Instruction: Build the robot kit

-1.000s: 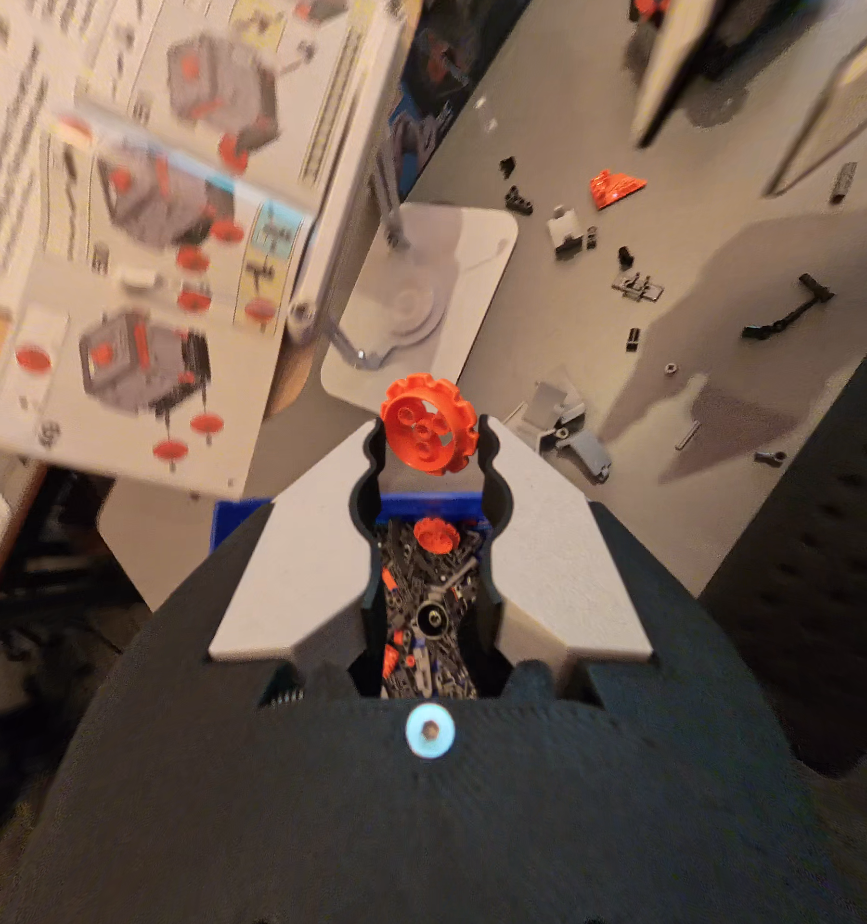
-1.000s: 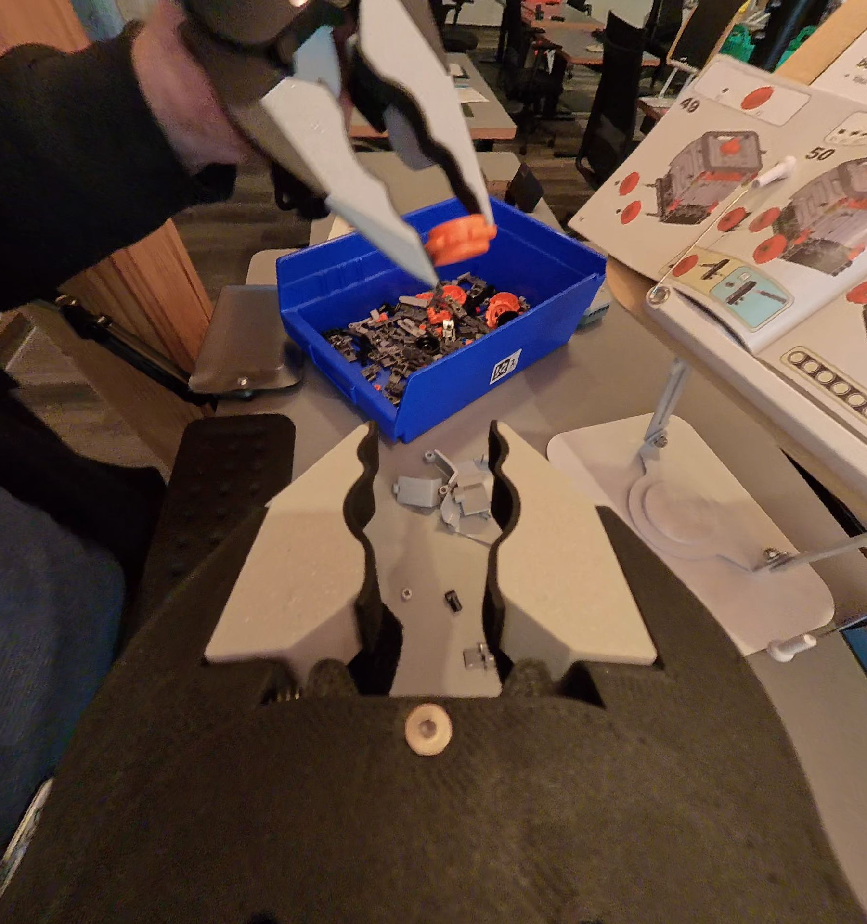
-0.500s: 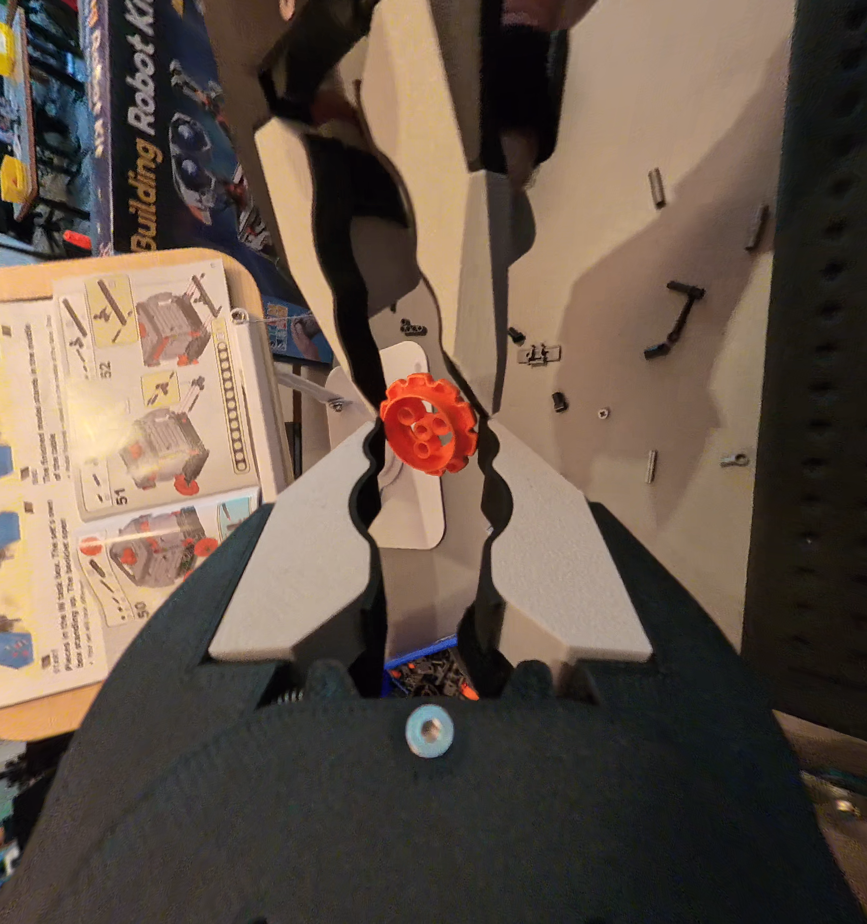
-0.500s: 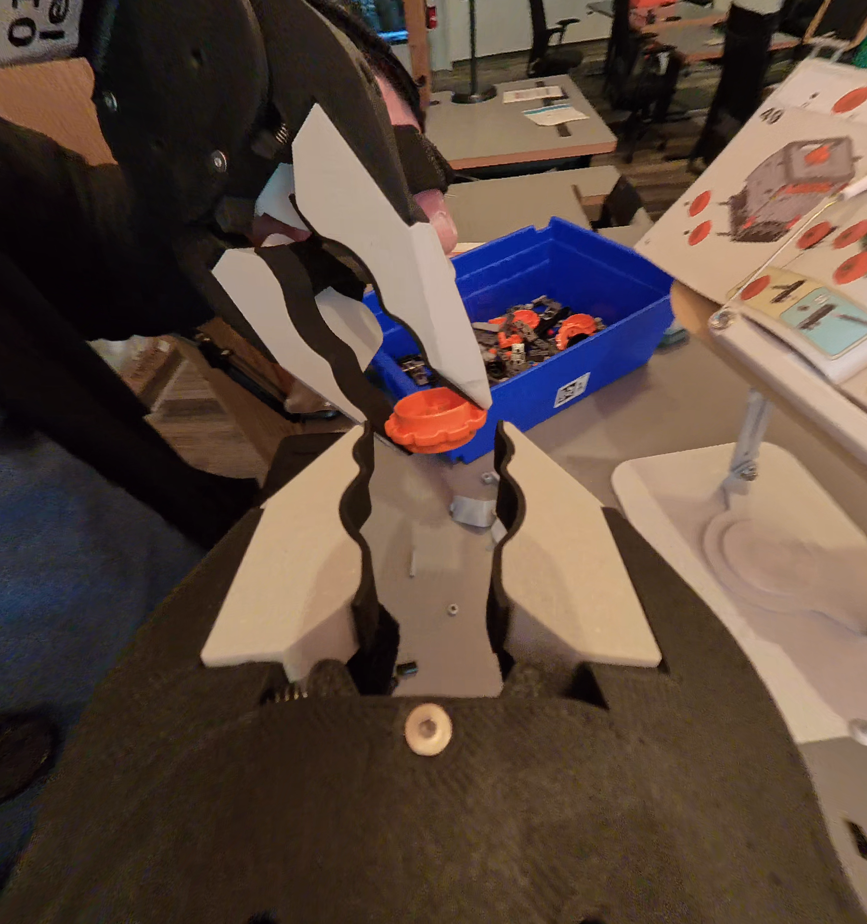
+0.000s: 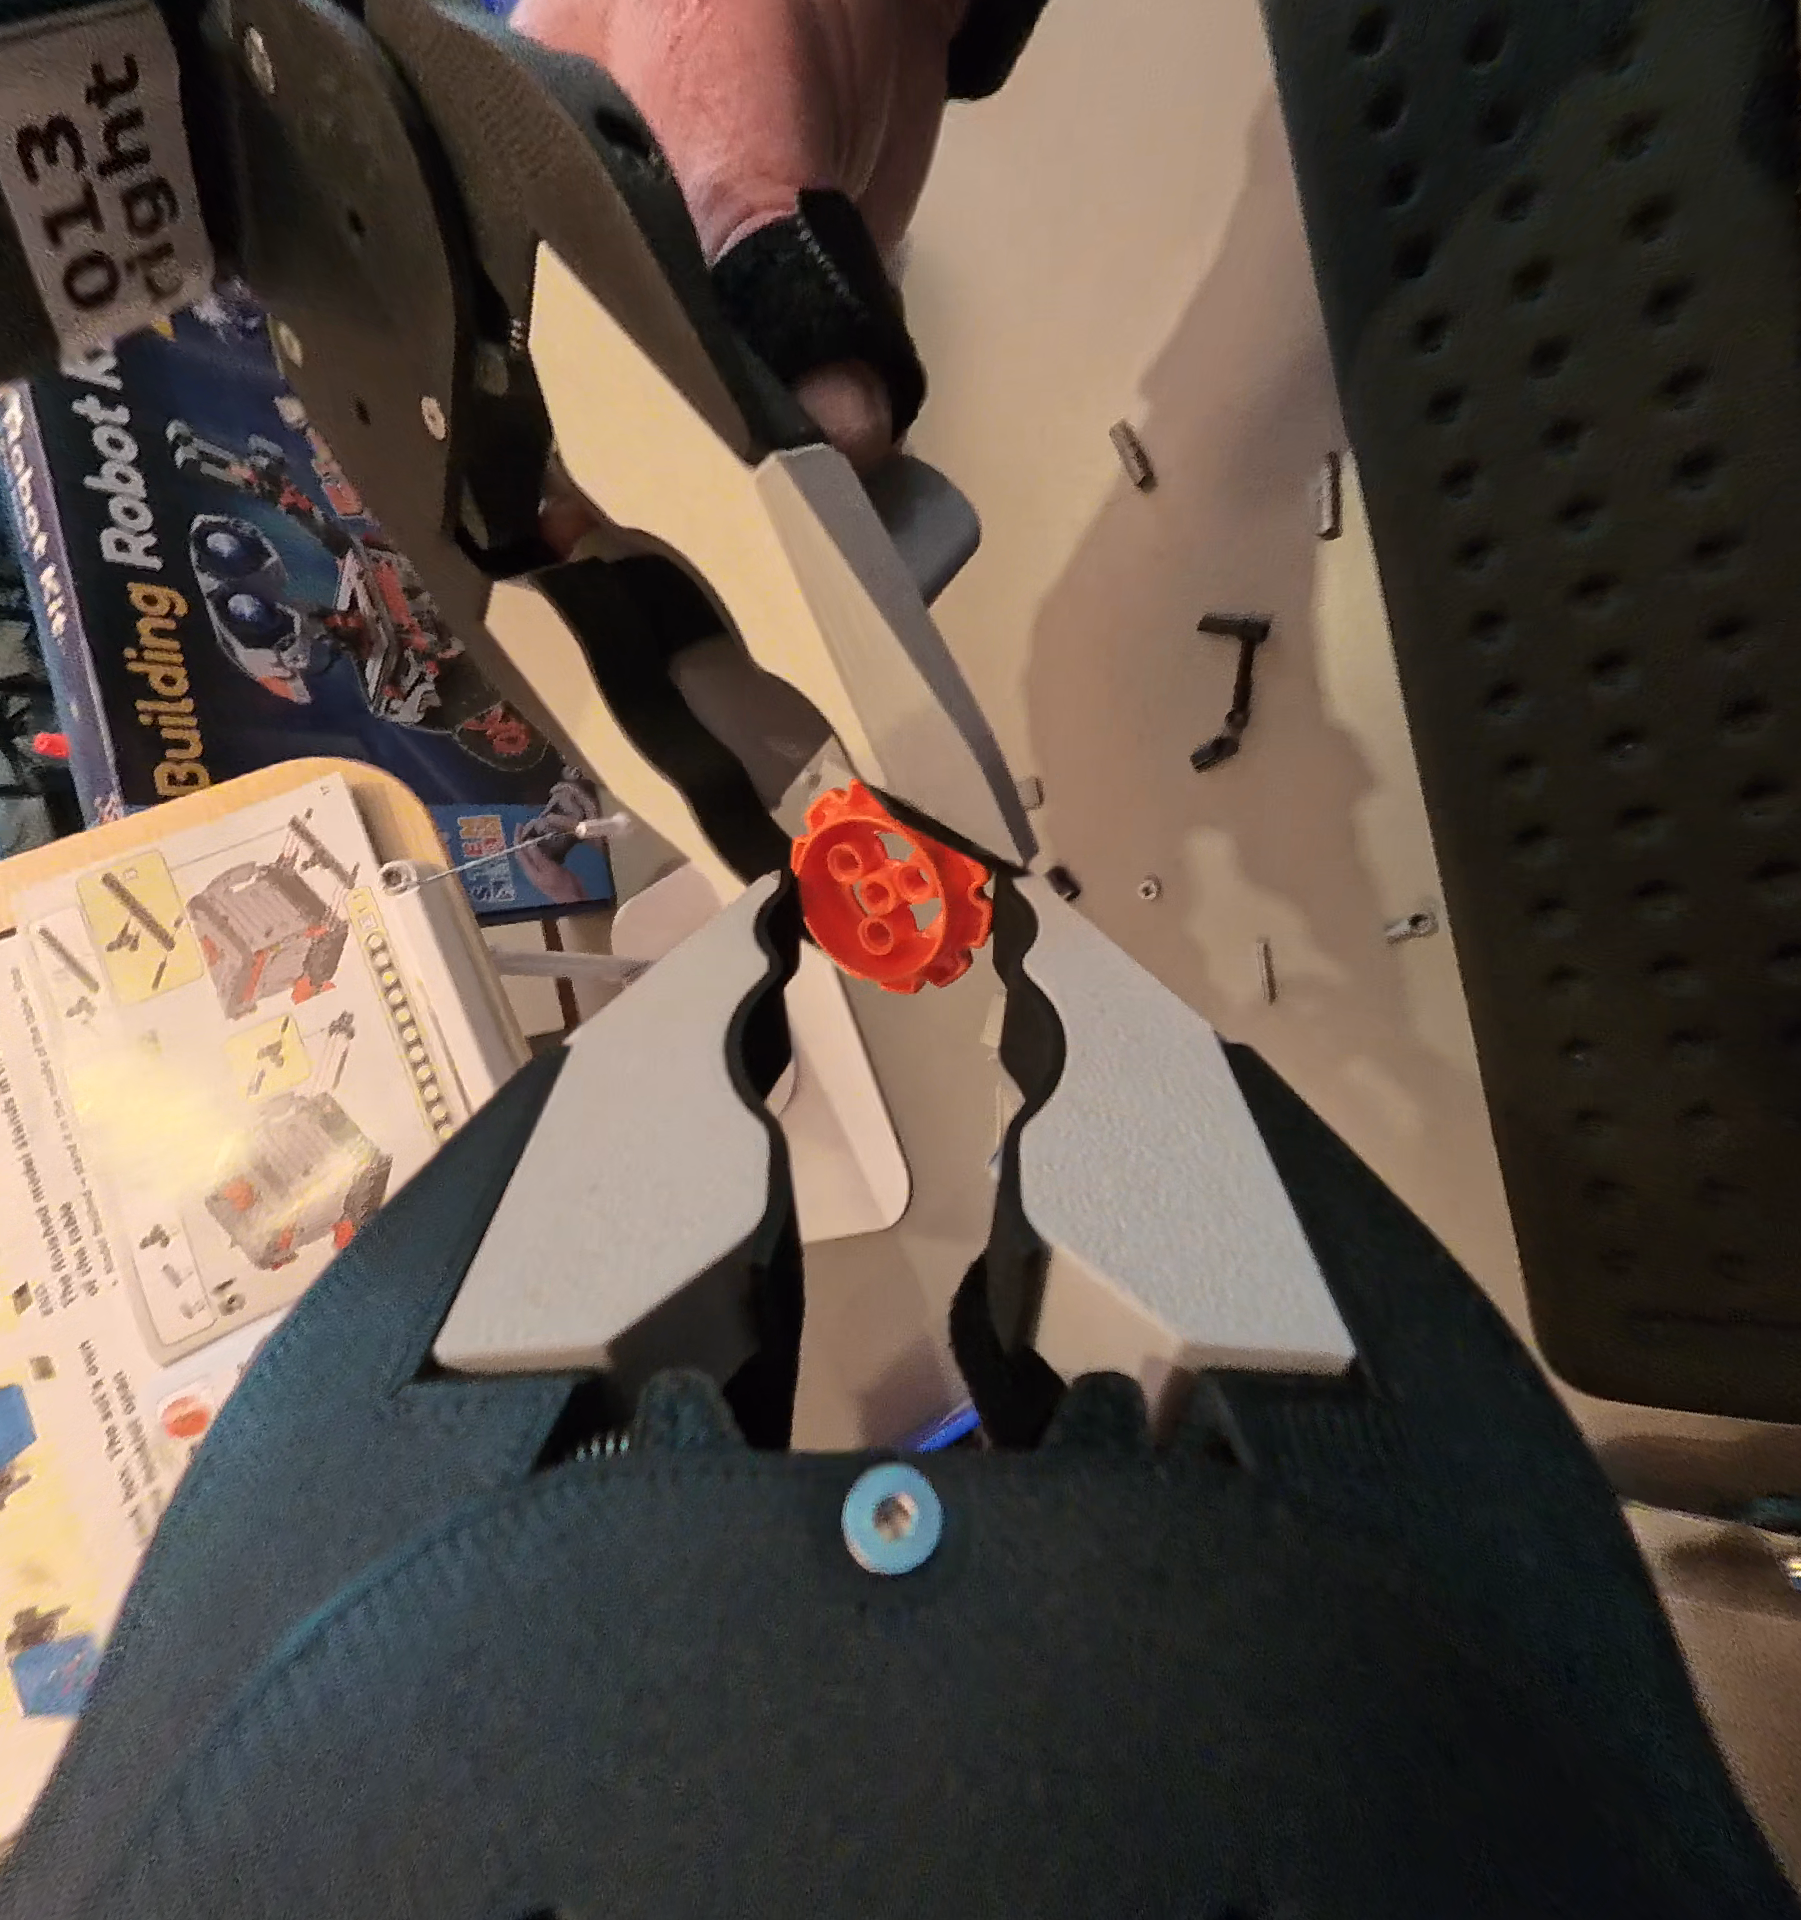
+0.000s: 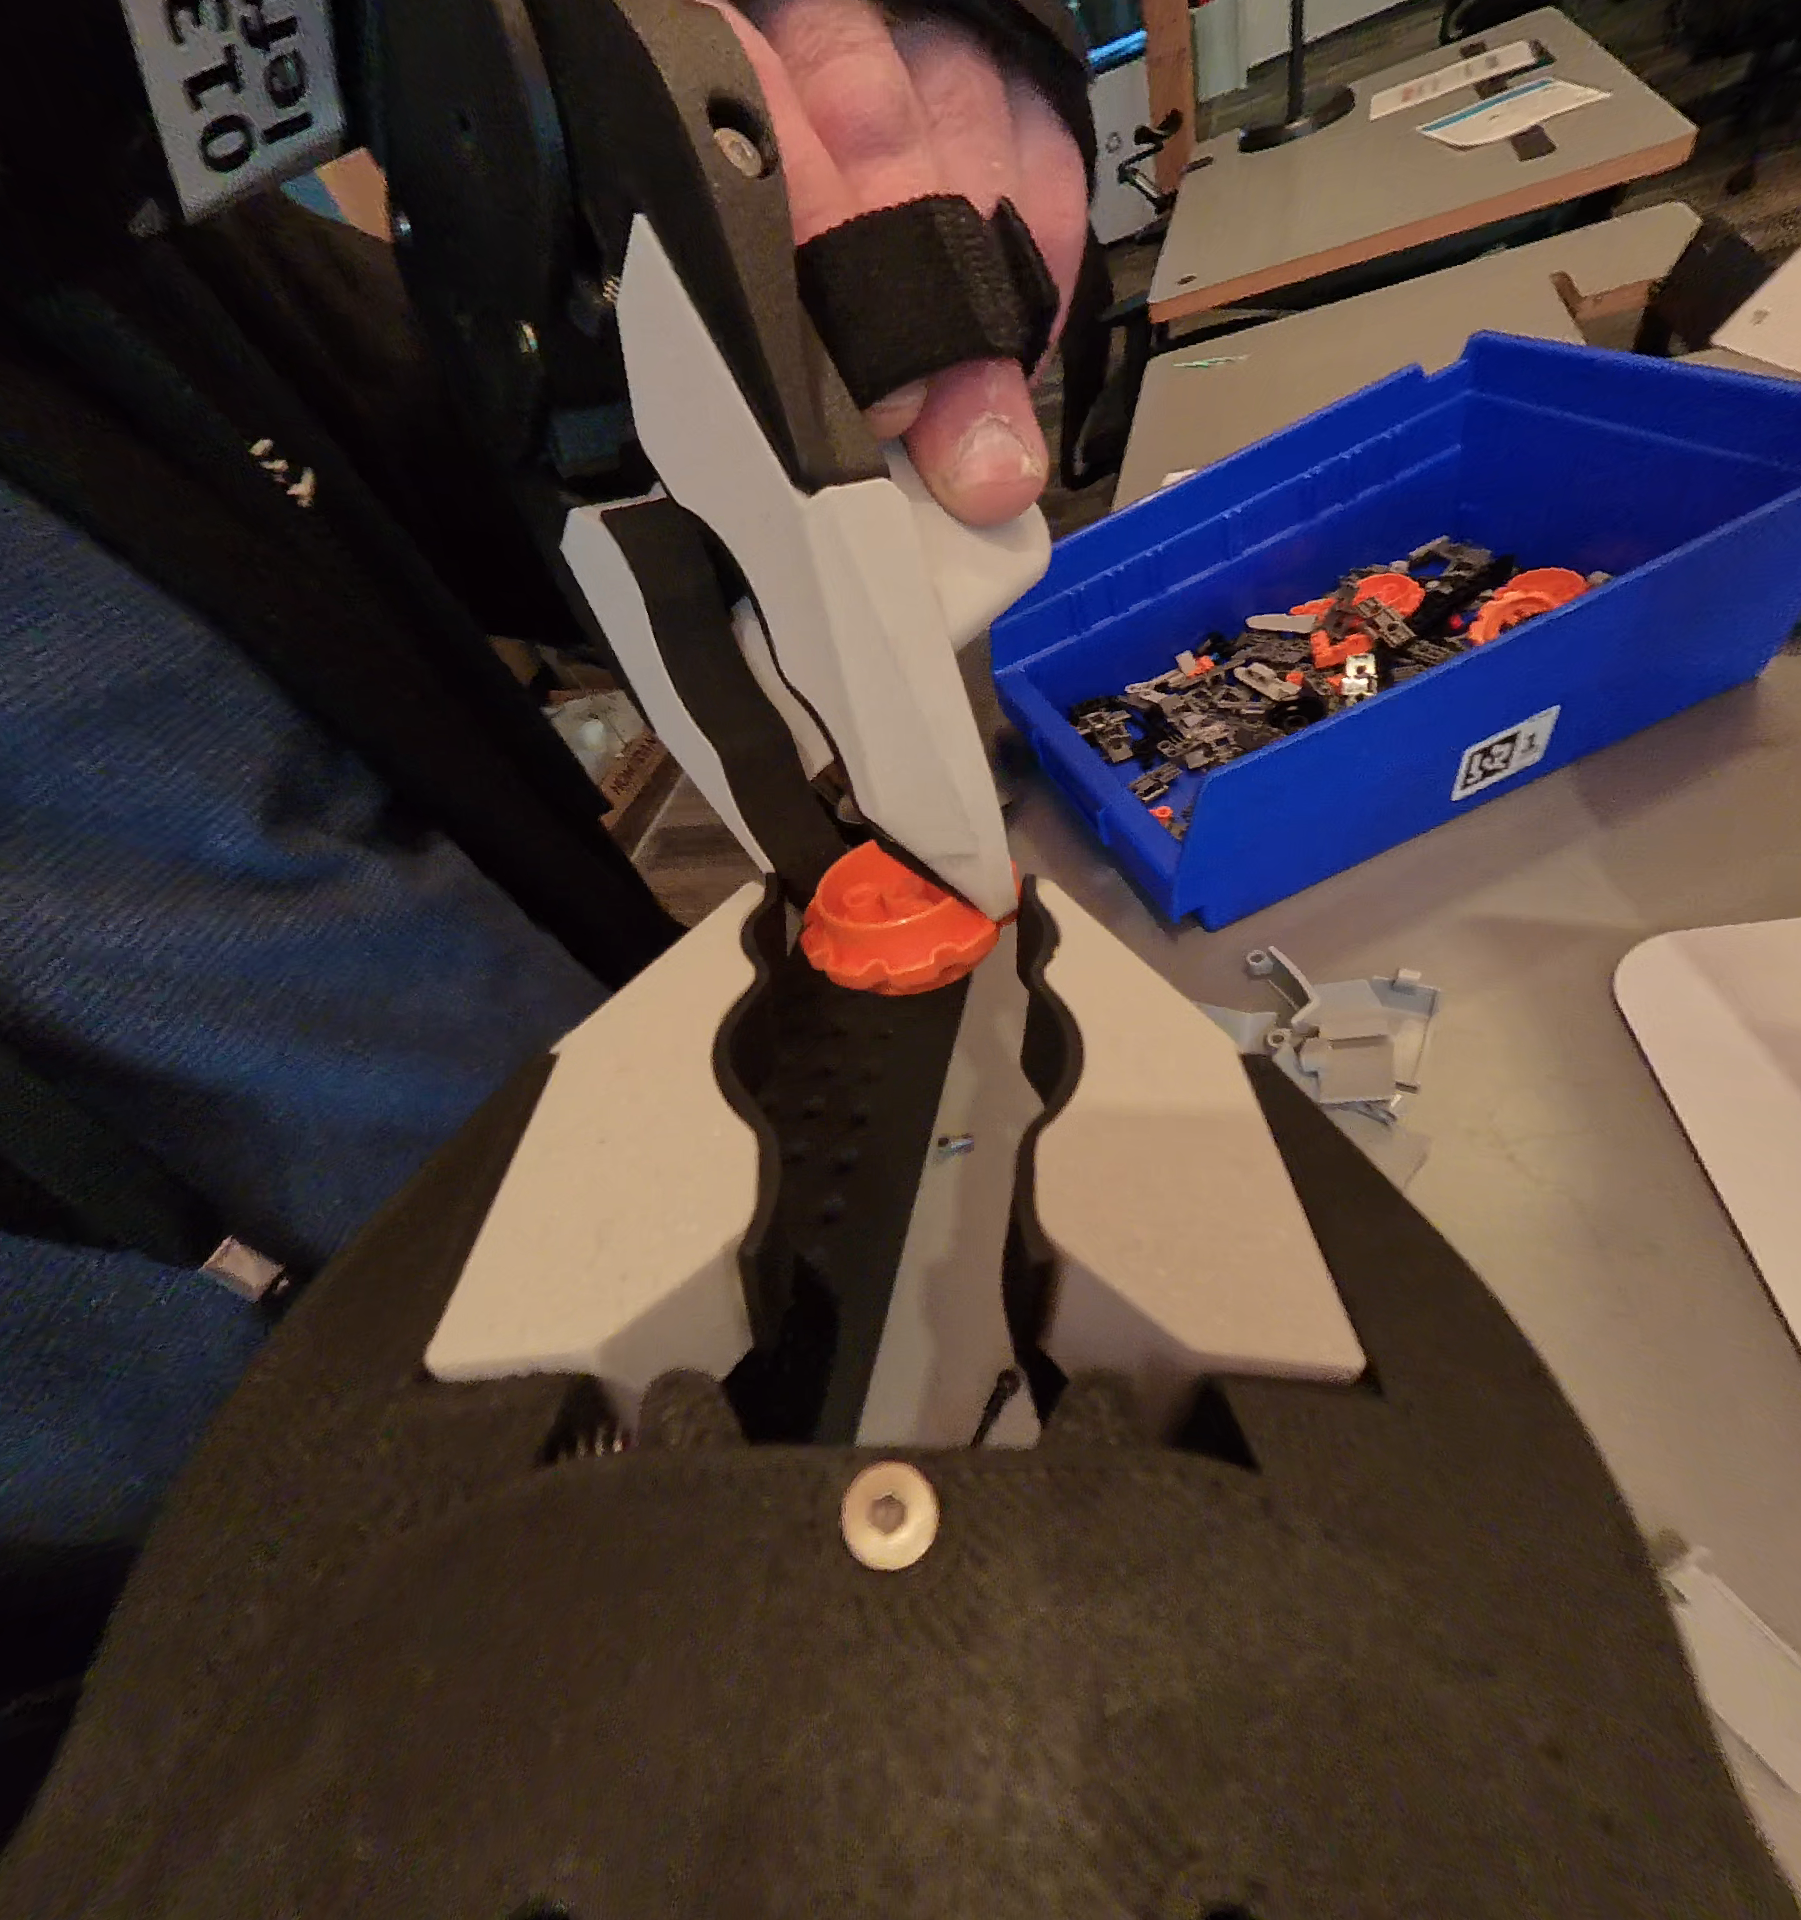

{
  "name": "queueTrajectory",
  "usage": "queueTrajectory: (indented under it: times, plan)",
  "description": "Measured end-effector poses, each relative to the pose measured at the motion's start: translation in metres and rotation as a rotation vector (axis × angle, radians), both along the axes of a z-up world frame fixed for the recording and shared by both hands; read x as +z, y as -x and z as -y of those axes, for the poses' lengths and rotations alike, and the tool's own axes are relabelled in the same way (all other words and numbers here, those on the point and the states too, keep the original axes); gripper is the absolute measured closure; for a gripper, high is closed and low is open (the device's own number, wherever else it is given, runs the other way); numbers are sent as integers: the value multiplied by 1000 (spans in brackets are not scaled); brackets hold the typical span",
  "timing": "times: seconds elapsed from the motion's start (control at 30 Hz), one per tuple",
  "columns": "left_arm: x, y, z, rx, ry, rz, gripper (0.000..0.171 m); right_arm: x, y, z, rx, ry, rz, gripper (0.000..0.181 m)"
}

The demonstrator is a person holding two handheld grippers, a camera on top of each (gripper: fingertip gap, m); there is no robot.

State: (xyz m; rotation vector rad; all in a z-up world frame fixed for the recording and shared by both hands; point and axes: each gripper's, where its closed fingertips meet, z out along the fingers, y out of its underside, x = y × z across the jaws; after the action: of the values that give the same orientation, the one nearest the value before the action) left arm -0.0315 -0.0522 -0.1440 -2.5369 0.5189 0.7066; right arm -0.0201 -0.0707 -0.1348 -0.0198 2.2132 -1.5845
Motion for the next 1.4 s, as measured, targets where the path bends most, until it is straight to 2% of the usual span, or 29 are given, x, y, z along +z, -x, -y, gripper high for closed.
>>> queueTrajectory:
  times: [0.1, 0.23, 0.3, 0.47, 0.53, 0.67, 0.8, 0.93, 1.0, 1.17, 1.4]
  plan:
    - [3, -5, -4, -28, -20, 9, 136, 4, -1, -4, 6, 31, 46, 146]
    - [5, -1, -7, -23, -14, -35, 137, 14, 6, -7, -44, 92, 202, 143]
    - [2, 2, -9, -17, 1, -64, 137, 7, 12, -8, -102, 54, 213, 152]
    - [-7, 9, -13, 0, 34, -113, 135, -1, 20, -15, -193, 15, 244, 162]
    - [-4, 15, -19, 17, -9, -138, 133, 2, 27, -20, -224, 47, 271, 169]
    - [1, 28, -23, 88, -86, -147, 136, 7, 41, -35, -304, 131, 307, 170]
    - [13, 42, -28, 221, -298, -89, 130, 20, 55, -53, -398, 241, 321, 170]
    - [15, 45, -39, 307, -524, 121, 125, 28, 61, -65, -466, 305, 281, 170]
    - [18, 39, -52, 285, -613, 204, 122, 28, 61, -68, -475, 314, 299, 170]
    - [17, 39, -66, 261, -650, 142, 137, 28, 58, -72, -475, 359, 359, 169]
    - [21, 38, -77, 254, -723, 198, 138, 31, 58, -83, -514, 385, 371, 169]
